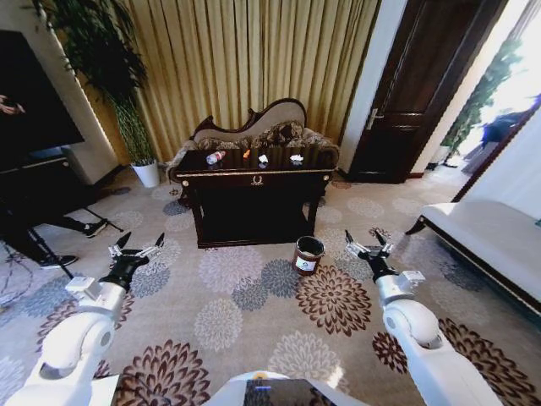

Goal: Move to the front of the table and place the trash on the table into the trash bin.

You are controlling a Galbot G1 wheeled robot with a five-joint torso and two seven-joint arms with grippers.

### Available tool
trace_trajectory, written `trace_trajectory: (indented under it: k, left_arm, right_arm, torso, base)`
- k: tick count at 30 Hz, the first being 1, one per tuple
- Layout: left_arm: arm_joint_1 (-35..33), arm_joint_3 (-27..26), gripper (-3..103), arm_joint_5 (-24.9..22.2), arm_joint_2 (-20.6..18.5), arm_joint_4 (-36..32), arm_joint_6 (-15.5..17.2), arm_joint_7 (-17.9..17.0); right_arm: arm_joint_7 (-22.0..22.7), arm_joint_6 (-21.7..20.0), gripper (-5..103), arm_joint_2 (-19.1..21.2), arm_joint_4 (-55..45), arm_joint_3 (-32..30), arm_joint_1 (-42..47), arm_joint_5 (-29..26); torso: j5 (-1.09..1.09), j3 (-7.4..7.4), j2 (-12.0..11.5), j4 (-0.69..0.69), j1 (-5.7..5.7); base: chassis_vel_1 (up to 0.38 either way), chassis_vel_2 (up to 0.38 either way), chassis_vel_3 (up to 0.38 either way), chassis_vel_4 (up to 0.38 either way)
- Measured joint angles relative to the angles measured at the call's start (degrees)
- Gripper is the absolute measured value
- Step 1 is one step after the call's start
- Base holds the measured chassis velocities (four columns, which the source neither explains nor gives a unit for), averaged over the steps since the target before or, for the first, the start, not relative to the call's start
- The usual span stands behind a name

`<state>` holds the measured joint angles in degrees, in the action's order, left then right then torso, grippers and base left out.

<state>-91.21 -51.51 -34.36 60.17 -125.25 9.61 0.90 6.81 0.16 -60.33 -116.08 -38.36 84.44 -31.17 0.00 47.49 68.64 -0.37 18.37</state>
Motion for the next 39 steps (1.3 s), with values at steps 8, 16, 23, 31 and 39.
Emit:
trace_trajectory:
  k: [8, 16, 23, 31, 39]
  left_arm:
    - [0.29, 0.32, 100, -0.88, -0.04, 0.10, -0.10, 0.03]
    - [0.59, 0.68, 100, -1.29, -0.04, 0.93, -0.59, 0.54]
    - [0.37, 0.65, 100, -1.55, 0.14, 1.13, -1.09, 1.29]
    - [0.36, 0.70, 100, -1.58, 0.26, 0.89, -1.16, 1.60]
    - [0.33, 0.65, 100, -1.58, 0.22, 0.82, -1.19, 1.61]
  right_arm:
    - [0.00, 0.08, 100, 0.36, 0.19, 0.05, -0.05, -0.04]
    - [0.00, 0.28, 100, 1.39, -0.29, 0.91, 0.09, -0.69]
    - [0.00, 0.45, 100, 2.52, -0.63, 1.28, -0.94, -1.20]
    - [0.00, 1.47, 100, 1.64, -0.42, 1.03, -0.99, -1.65]
    - [0.00, 1.71, 100, 0.89, -0.36, 1.01, -0.91, -1.51]
  torso:
    - [0.00, 0.00, 0.00, 0.00, 0.00]
    - [0.00, 0.00, 0.00, 0.00, 0.00]
    - [0.00, 0.00, 0.00, 0.01, 0.00]
    - [0.00, 0.00, 0.00, 0.00, 0.00]
    - [0.00, 0.00, 0.00, 0.00, 0.00]
  base:
    - [0.000, 0.000, 0.000, 0.000]
    - [0.000, 0.000, 0.000, 0.000]
    - [0.000, 0.000, 0.000, 0.000]
    - [0.000, 0.000, 0.000, 0.000]
    - [0.000, 0.000, 0.000, 0.000]
